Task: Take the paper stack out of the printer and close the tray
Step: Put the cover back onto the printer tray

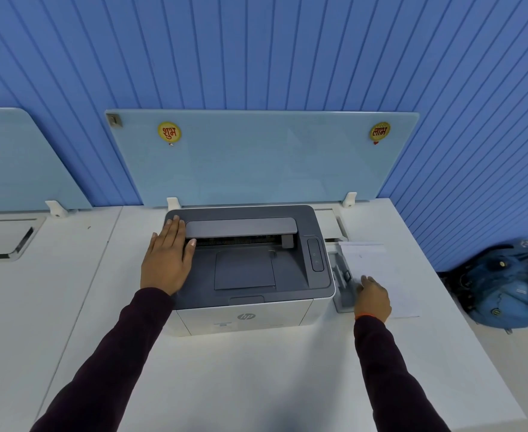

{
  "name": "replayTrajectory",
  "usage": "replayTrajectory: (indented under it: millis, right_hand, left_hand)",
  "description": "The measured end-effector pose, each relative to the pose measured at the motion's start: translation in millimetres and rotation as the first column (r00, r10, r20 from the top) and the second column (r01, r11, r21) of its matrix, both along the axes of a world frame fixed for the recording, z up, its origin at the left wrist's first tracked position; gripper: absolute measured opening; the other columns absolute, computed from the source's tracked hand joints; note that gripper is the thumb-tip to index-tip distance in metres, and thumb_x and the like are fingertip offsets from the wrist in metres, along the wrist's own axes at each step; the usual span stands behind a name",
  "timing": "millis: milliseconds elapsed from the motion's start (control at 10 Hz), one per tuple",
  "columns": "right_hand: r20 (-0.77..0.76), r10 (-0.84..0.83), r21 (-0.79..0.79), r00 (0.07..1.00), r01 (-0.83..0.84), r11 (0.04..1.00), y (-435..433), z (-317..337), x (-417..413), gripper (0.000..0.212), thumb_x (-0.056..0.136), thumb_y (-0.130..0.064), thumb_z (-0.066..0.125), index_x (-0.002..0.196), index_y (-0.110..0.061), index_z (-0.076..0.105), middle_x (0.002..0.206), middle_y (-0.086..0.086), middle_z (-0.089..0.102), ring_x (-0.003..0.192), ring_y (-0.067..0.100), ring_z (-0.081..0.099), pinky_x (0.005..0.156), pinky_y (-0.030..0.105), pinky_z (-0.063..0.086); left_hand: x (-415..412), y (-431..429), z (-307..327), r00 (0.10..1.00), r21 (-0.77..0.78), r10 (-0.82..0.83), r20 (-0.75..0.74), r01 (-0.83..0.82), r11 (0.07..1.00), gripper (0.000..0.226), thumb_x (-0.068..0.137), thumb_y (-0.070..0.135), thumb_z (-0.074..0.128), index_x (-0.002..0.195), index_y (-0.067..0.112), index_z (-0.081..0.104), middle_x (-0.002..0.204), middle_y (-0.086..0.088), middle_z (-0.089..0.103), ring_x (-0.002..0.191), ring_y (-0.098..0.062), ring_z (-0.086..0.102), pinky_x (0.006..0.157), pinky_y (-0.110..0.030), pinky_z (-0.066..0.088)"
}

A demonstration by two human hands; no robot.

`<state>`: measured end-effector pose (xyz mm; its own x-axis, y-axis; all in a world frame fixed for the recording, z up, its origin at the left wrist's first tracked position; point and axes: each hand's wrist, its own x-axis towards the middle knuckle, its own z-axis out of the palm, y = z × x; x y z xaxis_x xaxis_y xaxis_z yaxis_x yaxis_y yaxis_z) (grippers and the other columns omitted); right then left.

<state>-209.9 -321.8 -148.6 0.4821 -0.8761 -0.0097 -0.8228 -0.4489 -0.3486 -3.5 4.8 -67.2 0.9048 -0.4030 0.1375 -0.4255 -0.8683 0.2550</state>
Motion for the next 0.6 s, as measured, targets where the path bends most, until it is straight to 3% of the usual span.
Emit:
replayTrajectory:
  millis: [100,200,300,400,500,600]
  right_hand:
    - [0.097,0.003,0.000,0.995,-0.003,1.000,4.0,16.3,7.1,0.021,0.092,-0.003,0.051,0.108,0.002,0.064,0.111,0.020,0.068,0.106,0.037,0.059,0.077,0.038,0.051]
    - [0.291,0.006,0.004,0.957,-0.008,1.000,17.0,51.4,24.1,0.029,0.093,-0.007,0.052,0.119,-0.001,0.061,0.127,0.017,0.062,0.117,0.035,0.055,0.091,0.041,0.048]
    - [0.515,0.014,0.053,0.857,-0.048,0.997,39.2,95.0,42.5,0.031,0.092,-0.012,0.055,0.121,-0.001,0.061,0.127,0.017,0.063,0.117,0.034,0.057,0.099,0.037,0.044]
    - [0.633,-0.024,0.216,0.773,-0.147,0.965,63.8,132.5,55.1,0.030,0.090,-0.017,0.059,0.117,-0.005,0.065,0.122,0.014,0.067,0.110,0.028,0.062,0.092,0.027,0.044]
    - [0.648,0.079,0.237,0.757,-0.300,0.924,87.8,146.5,65.6,0.026,0.087,-0.015,0.063,0.109,-0.003,0.069,0.113,0.013,0.071,0.102,0.020,0.064,0.085,0.015,0.039]
    - [0.581,0.188,0.286,0.792,-0.414,0.864,105.2,135.6,78.6,0.022,0.085,-0.014,0.065,0.102,-0.001,0.071,0.105,0.016,0.073,0.093,0.017,0.064,0.088,0.023,0.047]
  left_hand:
    - [-0.6,0.4,-0.1,1.000,-0.001,0.001,0.001,-0.001,1.000,0.063,0.093,0.040,0.020,0.145,0.007,0.030,0.156,-0.010,0.027,0.146,-0.024,0.022,0.120,-0.041,0.017]
    - [-0.2,0.4,-0.2,1.000,0.001,0.003,-0.001,-0.003,1.000,0.062,0.093,0.039,0.020,0.145,0.007,0.031,0.156,-0.010,0.028,0.145,-0.024,0.024,0.119,-0.042,0.018]
    - [0.4,0.9,0.1,1.000,0.000,0.007,-0.007,-0.007,1.000,0.062,0.093,0.039,0.020,0.145,0.007,0.030,0.156,-0.010,0.028,0.145,-0.024,0.023,0.119,-0.042,0.018]
    - [-0.3,0.6,0.7,1.000,0.001,0.008,-0.013,-0.008,1.000,0.063,0.093,0.040,0.019,0.146,0.008,0.029,0.157,-0.009,0.026,0.146,-0.023,0.022,0.119,-0.040,0.017]
    - [-0.8,2.2,0.3,1.000,-0.006,0.009,-0.010,-0.009,1.000,0.068,0.091,0.045,0.012,0.146,0.008,0.029,0.157,-0.008,0.026,0.146,-0.022,0.022,0.119,-0.040,0.017]
    - [0.3,2.7,-1.4,1.000,-0.008,0.008,-0.010,-0.009,1.000,0.075,0.086,0.049,0.006,0.146,0.009,0.028,0.157,-0.007,0.026,0.146,-0.021,0.022,0.120,-0.040,0.016]
